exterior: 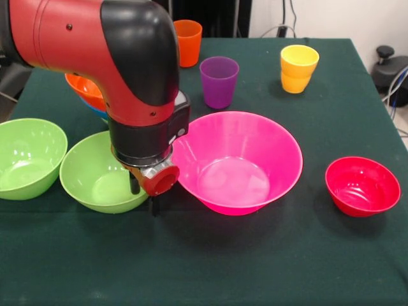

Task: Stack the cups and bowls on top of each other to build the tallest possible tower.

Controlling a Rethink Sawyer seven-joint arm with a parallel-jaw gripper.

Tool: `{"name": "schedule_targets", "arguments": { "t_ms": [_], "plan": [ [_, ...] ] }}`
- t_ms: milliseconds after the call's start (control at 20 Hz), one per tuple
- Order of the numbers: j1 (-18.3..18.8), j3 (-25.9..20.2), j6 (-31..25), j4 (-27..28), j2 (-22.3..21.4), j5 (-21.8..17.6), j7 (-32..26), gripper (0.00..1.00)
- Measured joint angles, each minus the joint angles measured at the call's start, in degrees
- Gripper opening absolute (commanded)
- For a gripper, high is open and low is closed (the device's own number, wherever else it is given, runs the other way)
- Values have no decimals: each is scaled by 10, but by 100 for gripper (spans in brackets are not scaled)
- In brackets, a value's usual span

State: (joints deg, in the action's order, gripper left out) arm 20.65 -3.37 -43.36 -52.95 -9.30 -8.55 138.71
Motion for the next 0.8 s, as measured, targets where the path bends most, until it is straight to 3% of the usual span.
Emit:
{"name": "schedule_targets", "arguments": {
  "t_ms": [800],
  "plan": [
    [0, 0, 0, 0, 9, 0, 0, 100]
  ]
}}
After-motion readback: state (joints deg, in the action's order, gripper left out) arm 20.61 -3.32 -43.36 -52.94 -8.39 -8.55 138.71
